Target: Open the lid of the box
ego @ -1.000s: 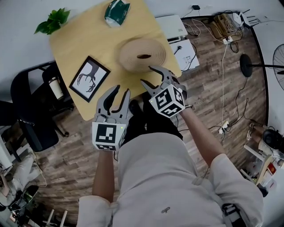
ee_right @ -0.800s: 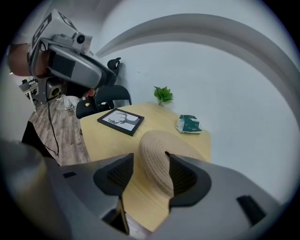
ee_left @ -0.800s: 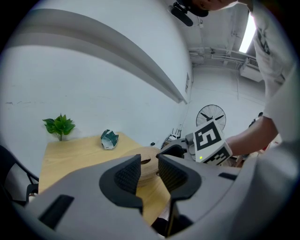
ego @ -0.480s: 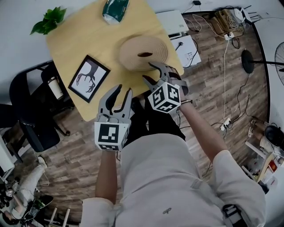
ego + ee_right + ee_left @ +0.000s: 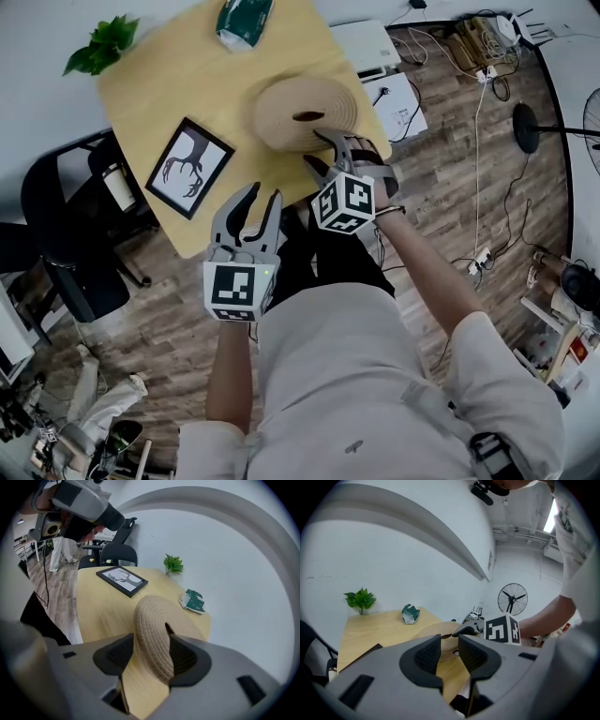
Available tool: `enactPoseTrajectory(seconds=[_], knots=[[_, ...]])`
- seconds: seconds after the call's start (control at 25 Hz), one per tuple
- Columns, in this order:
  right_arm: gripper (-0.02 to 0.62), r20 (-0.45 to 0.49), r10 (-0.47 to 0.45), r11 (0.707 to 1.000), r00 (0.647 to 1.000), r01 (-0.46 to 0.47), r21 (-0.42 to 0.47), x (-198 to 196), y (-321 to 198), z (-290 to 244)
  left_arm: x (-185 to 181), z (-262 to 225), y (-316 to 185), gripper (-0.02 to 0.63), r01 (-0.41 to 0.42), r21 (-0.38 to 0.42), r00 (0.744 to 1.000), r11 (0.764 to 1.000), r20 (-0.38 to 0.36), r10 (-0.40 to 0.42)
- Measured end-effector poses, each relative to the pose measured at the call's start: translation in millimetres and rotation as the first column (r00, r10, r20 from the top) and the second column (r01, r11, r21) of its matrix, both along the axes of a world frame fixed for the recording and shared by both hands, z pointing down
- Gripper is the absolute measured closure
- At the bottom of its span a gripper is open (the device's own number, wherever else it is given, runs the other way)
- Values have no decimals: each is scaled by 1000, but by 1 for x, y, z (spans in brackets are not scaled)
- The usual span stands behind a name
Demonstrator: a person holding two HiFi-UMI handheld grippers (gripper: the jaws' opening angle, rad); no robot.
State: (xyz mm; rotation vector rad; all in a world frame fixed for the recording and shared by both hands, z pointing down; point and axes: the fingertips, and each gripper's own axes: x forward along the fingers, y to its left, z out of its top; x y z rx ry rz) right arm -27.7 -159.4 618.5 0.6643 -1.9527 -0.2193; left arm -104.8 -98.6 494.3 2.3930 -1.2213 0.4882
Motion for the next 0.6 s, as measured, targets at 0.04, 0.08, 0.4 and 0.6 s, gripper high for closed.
enactPoseTrajectory(seconds=[0.04, 0.08, 0.4, 0.6], knots=[[357, -10, -5, 1000, 1000, 5, 6, 0, 0, 1, 1, 0, 1, 494, -1, -1, 1000, 1000, 0, 1], [362, -20, -9, 1000, 1000, 9, 10, 0, 0, 2, 1, 1, 1, 494, -3, -2, 1000, 1000, 0, 3], [394, -37, -6, 1000, 999, 6, 12, 0, -2, 10, -4, 2, 0, 495, 4, -4, 1000, 1000, 1, -4], [405, -36, 1, 1000, 999, -1, 11, 1, -3, 11, -6, 2, 0, 508, 9, -6, 1000, 1000, 2, -9]])
